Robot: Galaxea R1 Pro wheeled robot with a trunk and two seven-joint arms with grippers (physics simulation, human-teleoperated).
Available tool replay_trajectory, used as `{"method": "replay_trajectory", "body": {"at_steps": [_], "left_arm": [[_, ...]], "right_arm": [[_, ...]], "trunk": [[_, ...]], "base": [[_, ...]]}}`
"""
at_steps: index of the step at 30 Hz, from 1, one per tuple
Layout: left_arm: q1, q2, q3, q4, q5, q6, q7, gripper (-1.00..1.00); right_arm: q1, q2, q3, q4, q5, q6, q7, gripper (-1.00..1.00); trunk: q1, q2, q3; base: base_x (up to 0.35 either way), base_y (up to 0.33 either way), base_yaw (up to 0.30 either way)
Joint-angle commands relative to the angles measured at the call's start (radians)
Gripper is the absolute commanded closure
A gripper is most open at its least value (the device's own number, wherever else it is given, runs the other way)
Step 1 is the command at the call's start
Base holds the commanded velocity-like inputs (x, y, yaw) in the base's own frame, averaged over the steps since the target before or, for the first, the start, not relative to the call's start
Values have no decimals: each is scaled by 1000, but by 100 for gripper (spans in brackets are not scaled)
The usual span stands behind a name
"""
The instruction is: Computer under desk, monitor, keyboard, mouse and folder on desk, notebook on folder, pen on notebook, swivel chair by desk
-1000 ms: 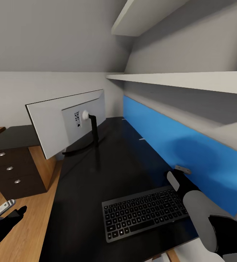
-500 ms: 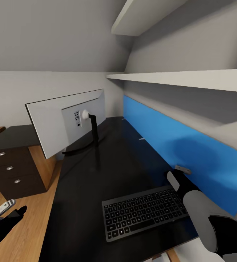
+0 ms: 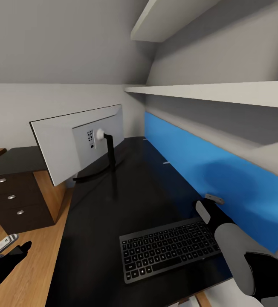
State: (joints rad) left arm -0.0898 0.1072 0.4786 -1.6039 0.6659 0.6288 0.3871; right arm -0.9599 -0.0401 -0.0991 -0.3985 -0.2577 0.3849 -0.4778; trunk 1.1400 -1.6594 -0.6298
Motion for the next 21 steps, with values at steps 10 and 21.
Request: {"method": "replay_trajectory", "body": {"at_steps": [10,21], "left_arm": [[-1,0,0,-2,11,3,9,-100],[-1,0,0,-2,11,3,9,-100]], "right_arm": [[0,0,1,-2,-9,4,-5,-100],[0,0,1,-2,-9,5,-6,-100]], "trunk": [[0,-1,-1],[0,-1,-1]], "base": [[0,0,0],[0,0,0]]}}
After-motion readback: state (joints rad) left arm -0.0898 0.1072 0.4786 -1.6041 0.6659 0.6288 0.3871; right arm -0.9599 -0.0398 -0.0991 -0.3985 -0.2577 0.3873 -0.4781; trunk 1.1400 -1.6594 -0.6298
